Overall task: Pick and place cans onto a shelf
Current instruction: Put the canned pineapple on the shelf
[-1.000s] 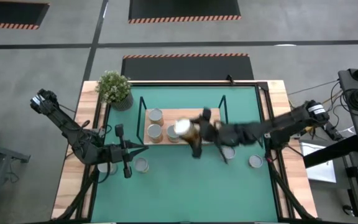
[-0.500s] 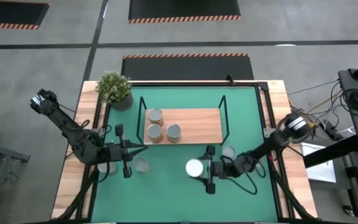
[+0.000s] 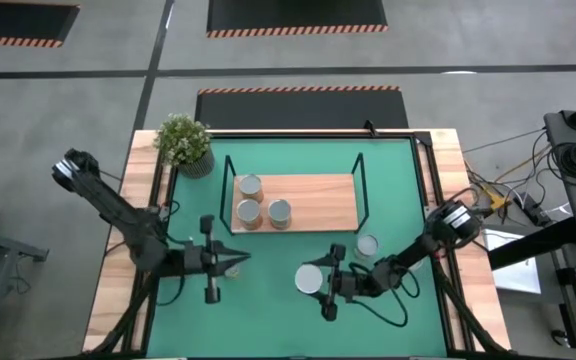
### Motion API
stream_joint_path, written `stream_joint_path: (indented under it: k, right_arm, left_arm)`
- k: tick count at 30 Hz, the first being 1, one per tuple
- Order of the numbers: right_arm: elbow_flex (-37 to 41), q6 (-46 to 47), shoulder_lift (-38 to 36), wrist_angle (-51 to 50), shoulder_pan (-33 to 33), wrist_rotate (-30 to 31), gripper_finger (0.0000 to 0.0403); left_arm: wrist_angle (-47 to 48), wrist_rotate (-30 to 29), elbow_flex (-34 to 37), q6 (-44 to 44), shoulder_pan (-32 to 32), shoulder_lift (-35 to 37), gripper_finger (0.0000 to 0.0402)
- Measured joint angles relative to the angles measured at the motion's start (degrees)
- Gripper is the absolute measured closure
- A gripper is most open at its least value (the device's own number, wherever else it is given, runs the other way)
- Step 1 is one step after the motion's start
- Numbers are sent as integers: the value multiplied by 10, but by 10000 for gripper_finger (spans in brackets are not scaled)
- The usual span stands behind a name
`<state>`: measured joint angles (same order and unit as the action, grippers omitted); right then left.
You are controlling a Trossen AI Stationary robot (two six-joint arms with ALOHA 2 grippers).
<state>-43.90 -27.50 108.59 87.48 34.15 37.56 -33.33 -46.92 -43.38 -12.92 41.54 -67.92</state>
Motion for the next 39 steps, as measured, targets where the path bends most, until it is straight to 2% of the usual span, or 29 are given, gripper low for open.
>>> stream_joint_path:
  k: [4, 7, 10, 16, 19, 23, 27, 34, 39]
  right_arm:
    - [0, -15, -6, -1, 0, 4, 117]
    - [0, -17, -6, -6, 0, 25, 117]
    - [0, -17, -6, -11, 0, 46, 117]
    - [0, -16, -6, -21, 0, 55, 117]
    - [0, -14, -7, -26, 0, 64, 117]
    - [0, -6, -7, -40, 0, 66, 117]
    - [0, -2, -7, -47, 0, 87, 117]
    - [0, -2, -7, -60, 0, 90, 117]
    - [0, -1, -7, -64, 0, 90, 117]
  left_arm:
    - [-73, 0, 0, -12, -1, -56, 384]
    - [-122, 0, 0, -13, -3, -87, 350]
    - [-157, 0, 0, -14, -4, -114, 297]
    - [-236, -1, -2, 10, -19, -171, 162]
    - [-238, 0, -26, 16, -31, -209, 106]
    - [-216, 11, -78, -20, -42, -267, 58]
    - [-176, 11, -123, -44, -43, -297, 38]
    - [-137, 14, -151, -13, -76, -334, 36]
    - [-120, 56, -150, 30, -101, -346, 36]
